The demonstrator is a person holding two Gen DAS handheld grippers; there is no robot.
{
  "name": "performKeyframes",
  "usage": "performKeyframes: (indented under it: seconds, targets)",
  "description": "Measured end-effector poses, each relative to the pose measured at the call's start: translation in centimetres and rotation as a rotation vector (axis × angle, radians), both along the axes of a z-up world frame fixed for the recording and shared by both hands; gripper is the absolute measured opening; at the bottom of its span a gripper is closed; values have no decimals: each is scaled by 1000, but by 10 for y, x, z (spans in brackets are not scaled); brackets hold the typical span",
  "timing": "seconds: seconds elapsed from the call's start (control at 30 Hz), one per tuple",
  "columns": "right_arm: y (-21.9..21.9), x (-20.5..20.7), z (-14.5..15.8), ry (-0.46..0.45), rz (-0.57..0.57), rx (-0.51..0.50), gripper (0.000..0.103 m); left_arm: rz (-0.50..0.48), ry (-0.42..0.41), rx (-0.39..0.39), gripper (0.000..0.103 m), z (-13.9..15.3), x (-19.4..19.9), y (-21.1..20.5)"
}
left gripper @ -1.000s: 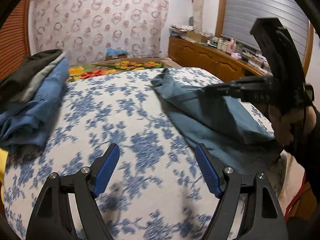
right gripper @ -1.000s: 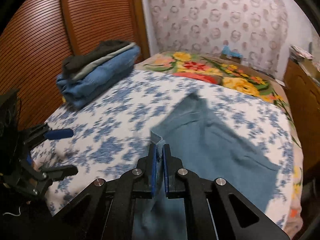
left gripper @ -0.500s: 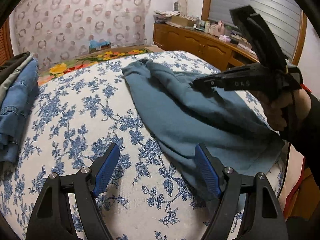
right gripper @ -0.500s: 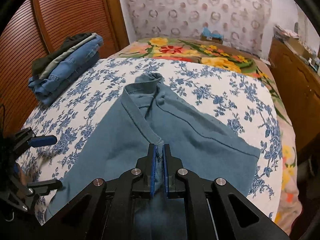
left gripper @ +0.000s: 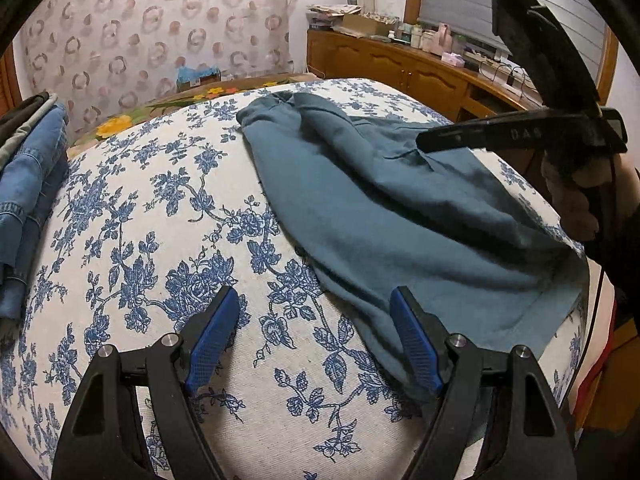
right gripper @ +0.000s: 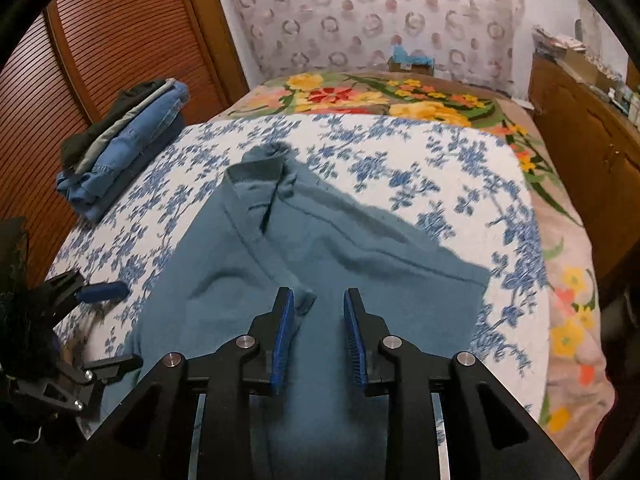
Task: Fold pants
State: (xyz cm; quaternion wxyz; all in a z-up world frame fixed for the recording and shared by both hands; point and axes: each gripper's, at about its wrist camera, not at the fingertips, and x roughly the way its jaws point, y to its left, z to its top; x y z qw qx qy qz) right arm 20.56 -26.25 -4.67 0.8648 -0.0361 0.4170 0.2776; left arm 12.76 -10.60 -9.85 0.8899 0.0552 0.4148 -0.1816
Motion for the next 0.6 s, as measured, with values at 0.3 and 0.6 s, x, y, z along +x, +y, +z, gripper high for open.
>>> performKeyframes:
  seconds: [0.3, 0.6]
  targets:
    - [24, 7, -8, 4, 62, -45, 10, -1, 0, -1, 79, -1, 1, 0]
    - [-5, 14, 11, -80, -20, -72, 5, 0, -2, -1, 79, -1, 0, 1]
